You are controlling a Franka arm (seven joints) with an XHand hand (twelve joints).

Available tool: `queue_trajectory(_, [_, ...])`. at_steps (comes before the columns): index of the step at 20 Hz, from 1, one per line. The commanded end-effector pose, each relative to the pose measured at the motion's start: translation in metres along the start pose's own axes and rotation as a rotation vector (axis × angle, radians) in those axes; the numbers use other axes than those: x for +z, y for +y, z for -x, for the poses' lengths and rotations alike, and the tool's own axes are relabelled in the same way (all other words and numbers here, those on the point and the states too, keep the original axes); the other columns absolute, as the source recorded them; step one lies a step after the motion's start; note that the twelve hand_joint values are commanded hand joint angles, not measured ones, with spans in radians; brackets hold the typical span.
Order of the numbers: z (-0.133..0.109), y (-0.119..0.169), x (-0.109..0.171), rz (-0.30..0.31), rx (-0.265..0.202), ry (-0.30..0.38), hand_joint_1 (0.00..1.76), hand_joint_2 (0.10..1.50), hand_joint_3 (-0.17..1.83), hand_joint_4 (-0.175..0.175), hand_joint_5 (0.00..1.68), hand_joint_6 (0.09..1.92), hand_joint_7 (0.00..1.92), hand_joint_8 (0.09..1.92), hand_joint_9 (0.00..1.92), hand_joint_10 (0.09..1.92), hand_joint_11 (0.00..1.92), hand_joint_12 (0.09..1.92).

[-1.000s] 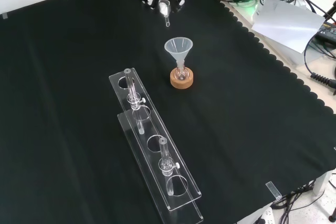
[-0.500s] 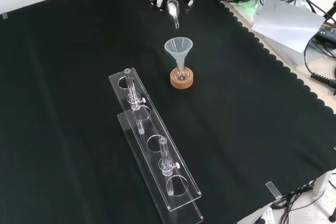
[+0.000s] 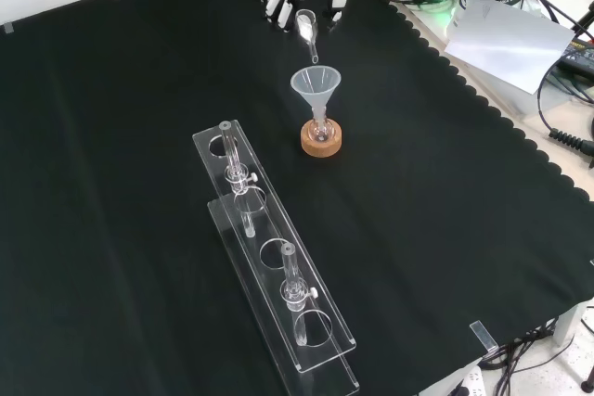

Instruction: Pour all the NaCl from the weighing funnel into the round-bottom flask.

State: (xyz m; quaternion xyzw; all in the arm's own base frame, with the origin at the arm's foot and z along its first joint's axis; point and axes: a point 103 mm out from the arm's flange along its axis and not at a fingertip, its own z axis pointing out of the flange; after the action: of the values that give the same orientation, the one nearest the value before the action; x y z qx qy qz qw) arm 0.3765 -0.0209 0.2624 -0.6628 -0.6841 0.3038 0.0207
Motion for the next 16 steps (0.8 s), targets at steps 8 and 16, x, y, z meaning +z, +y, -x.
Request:
queue_trajectory(8, [-0.002, 0.006, -0.005, -0.025, 0.016, -0.094, 1.07, 0.67, 0.84, 0.175, 1.07, 1.11, 0.67, 0.67, 0.95, 0.5, 0.6, 1.24])
queue_trajectory(16, [-0.0044, 0.0083, -0.0094, -0.039, 0.014, -0.139, 1.07, 0.66, 0.84, 0.175, 1.07, 1.11, 0.67, 0.67, 0.96, 0.5, 0.61, 1.23])
